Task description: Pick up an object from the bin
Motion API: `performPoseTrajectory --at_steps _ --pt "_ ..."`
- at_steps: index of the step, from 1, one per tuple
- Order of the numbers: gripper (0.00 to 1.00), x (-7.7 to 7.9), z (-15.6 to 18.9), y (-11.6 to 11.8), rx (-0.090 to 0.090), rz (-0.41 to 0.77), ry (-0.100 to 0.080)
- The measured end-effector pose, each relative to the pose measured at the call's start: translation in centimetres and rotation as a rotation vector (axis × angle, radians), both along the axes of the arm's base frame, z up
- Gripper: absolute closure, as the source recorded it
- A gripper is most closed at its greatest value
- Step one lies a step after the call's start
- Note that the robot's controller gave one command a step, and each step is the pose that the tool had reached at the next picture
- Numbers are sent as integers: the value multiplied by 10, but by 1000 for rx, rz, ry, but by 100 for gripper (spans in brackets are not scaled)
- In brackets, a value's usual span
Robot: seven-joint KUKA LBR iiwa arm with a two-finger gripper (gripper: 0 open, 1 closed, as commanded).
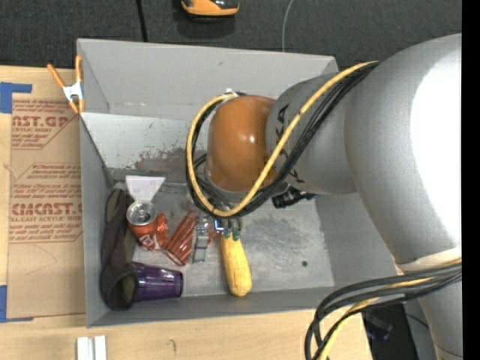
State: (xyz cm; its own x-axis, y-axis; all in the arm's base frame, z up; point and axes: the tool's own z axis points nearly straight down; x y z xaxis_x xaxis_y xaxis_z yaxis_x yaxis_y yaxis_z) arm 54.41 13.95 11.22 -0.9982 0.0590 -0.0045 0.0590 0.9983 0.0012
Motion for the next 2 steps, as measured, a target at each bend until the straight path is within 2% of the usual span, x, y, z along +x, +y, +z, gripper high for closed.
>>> performPoseTrajectory --at_steps 1,2 --pt "100 -28 -39 16 -2 -244 7" --pt "100 -28 -39 17 -1 -245 7"
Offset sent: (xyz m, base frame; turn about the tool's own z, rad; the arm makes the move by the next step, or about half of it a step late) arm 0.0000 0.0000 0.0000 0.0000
